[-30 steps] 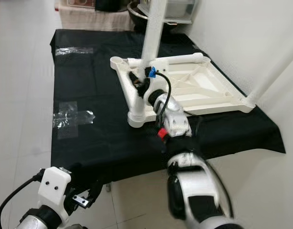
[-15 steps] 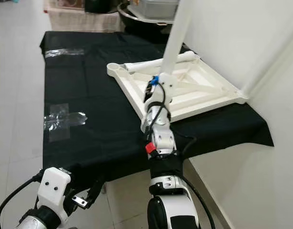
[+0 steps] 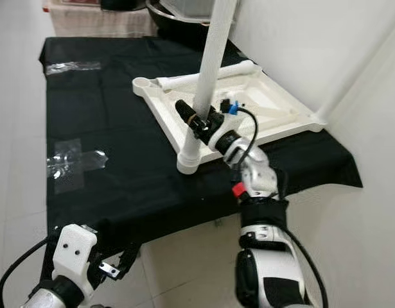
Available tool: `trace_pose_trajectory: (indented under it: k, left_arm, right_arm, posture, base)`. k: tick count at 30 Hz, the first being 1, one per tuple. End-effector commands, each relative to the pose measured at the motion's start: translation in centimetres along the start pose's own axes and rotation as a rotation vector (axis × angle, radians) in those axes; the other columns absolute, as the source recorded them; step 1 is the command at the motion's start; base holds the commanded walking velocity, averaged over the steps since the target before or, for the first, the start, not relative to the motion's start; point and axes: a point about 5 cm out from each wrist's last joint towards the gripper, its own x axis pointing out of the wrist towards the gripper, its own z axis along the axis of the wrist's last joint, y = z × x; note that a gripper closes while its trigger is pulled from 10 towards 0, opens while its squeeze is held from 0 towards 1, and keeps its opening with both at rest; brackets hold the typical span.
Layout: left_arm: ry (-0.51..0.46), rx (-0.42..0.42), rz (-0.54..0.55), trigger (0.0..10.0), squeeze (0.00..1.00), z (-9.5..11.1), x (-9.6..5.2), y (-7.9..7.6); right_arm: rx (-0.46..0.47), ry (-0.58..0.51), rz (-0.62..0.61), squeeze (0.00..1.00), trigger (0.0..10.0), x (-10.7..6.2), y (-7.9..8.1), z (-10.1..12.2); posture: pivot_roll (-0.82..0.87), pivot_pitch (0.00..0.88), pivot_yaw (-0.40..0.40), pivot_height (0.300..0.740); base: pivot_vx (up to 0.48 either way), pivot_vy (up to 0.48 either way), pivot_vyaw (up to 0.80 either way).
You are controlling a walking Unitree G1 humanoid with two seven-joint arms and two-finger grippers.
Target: Building children table
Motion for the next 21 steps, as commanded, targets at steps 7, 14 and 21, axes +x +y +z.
trace_pose_trajectory:
  k: [7, 14, 21]
  left_arm:
    - [0.025, -0.020, -0.005, 10.0, 0.00, -0.4, -0.2, -0.3]
    - [0.026, -0.021, -0.004, 10.0, 0.00, -0.4, -0.3, -0.4]
    - [0.029, -0.022, -0.005, 10.0, 0.00, -0.5, -0.4, -0.5]
  right_arm:
    - [-0.027, 0.197, 0.586, 0.00, 10.0, 2.7, 3.8, -1.4]
    - [-0.093, 0.247, 0.610, 0.00, 2.6, 4.4, 4.5, -1.8]
    - [-0.124, 0.161, 0.462, 0.00, 0.0, 5.5, 4.4, -1.4]
  posture:
    - [0.19, 0.125, -0.176, 0.740]
    - [0.19, 0.123, -0.180, 0.740]
    - [0.19, 0.116, -0.179, 0.740]
  base:
    - [0.000, 0.000, 0.00]
    - [0.000, 0.000, 0.00]
    - [0.000, 0.000, 0.00]
